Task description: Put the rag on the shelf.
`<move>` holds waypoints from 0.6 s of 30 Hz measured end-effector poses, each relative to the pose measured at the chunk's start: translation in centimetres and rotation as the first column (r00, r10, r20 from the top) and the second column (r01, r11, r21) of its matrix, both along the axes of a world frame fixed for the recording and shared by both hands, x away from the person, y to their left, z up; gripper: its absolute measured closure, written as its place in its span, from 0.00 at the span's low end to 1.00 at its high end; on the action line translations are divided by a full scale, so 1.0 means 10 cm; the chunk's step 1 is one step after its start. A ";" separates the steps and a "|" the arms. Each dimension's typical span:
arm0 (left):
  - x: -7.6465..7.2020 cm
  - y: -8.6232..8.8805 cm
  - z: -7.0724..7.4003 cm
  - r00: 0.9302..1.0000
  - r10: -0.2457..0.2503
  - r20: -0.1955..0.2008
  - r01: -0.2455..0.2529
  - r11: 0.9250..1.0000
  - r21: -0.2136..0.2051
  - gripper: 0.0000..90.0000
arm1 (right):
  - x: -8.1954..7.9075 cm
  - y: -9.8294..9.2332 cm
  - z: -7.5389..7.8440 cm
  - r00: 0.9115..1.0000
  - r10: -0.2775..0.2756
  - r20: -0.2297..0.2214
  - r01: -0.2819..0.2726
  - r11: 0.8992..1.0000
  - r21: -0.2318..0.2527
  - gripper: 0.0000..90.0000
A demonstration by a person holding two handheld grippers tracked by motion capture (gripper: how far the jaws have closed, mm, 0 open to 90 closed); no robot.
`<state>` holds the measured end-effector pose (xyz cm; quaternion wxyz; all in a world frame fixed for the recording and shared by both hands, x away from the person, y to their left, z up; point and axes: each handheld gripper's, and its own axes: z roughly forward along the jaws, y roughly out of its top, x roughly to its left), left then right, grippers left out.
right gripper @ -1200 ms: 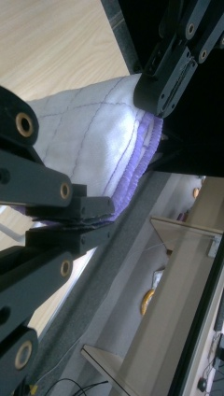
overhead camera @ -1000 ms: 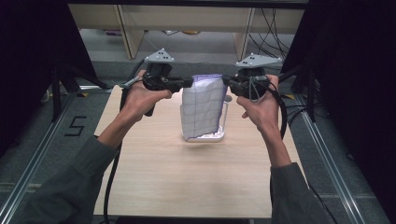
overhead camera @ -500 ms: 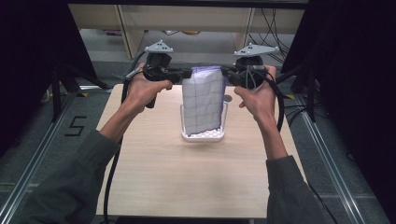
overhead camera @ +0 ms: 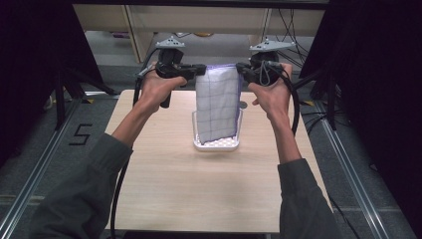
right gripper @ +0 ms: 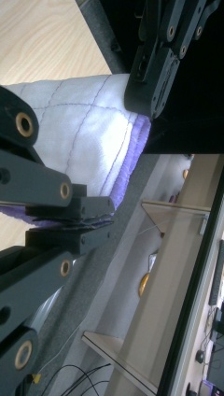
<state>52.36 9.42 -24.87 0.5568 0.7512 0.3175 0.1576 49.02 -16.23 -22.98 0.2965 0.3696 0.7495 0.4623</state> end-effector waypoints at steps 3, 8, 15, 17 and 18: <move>0.07 0.01 -0.04 1.000 0.017 -0.010 -0.017 1.000 -0.009 0.95 | 0.08 0.01 0.00 1.000 -0.003 -0.011 0.003 1.000 -0.001 0.97; 0.20 -0.01 -0.14 0.998 0.051 -0.028 -0.051 0.999 0.009 0.95 | 0.24 0.07 -0.08 0.999 -0.024 -0.044 0.024 1.000 0.007 0.97; 0.38 -0.02 -0.29 0.996 0.073 -0.043 -0.073 0.997 0.014 0.95 | 0.46 0.10 -0.24 0.996 -0.032 -0.083 0.033 0.999 0.011 0.97; 0.43 -0.03 -0.34 0.996 0.079 -0.047 -0.078 0.997 0.021 0.95 | 0.51 0.10 -0.29 0.994 -0.047 -0.101 0.049 0.999 0.014 0.97; 0.46 -0.04 -0.37 0.996 0.079 -0.048 -0.078 0.997 0.026 0.95 | 0.54 0.09 -0.32 0.993 -0.043 -0.109 0.045 0.999 0.021 0.97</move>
